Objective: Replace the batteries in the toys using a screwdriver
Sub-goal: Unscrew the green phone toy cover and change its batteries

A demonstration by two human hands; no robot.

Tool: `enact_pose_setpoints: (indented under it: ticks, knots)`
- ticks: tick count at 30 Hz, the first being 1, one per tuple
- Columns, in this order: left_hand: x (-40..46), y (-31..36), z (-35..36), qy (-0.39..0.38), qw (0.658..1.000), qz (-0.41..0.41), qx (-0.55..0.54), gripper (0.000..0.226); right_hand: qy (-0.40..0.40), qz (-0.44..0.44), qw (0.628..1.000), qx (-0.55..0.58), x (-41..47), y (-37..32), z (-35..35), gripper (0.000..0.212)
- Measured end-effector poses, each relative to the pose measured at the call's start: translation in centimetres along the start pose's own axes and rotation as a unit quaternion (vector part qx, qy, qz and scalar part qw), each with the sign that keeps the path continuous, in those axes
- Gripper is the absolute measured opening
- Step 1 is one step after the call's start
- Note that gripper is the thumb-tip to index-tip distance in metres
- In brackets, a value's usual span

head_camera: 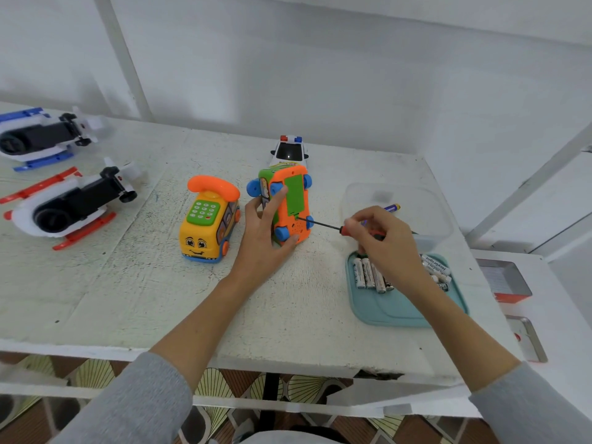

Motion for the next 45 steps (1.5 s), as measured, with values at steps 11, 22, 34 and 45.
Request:
enact_pose_setpoints:
  ticks: [11,22,34,45]
  knots:
    - [0.0,0.0,-0.1,0.002,1.0,-0.002,0.002,0.088,-0.047,-0.06,0.995,-0.061,0.2,-1.6,-0.4,0.024]
    - [-0.1,0.0,0.0,0.003,1.0,0.007,0.007,0.086,-0.038,-0.069,0.993,-0.083,1.1,-2.6,-0.1,0.011]
    - [-0.2,0.2,0.0,-0.001,1.0,0.002,-0.009,0.088,-0.006,-0.039,0.997,-0.07,1.1,-1.9,-0.5,0.014]
    - [-0.2,0.4,0.0,-0.003,1.0,0.001,-0.004,0.077,-0.012,-0.003,0.996,-0.085,1.2,-1.0,-0.6,0.018]
Point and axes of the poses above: each hand's wrist, its own x-axis towards the middle knuckle, its own z-axis out of the palm, y = z × x, the point moved 6 cm from there along x, towards the middle knuckle, and after that the axes turned 8 degrees about x, right-handed, at the moved point
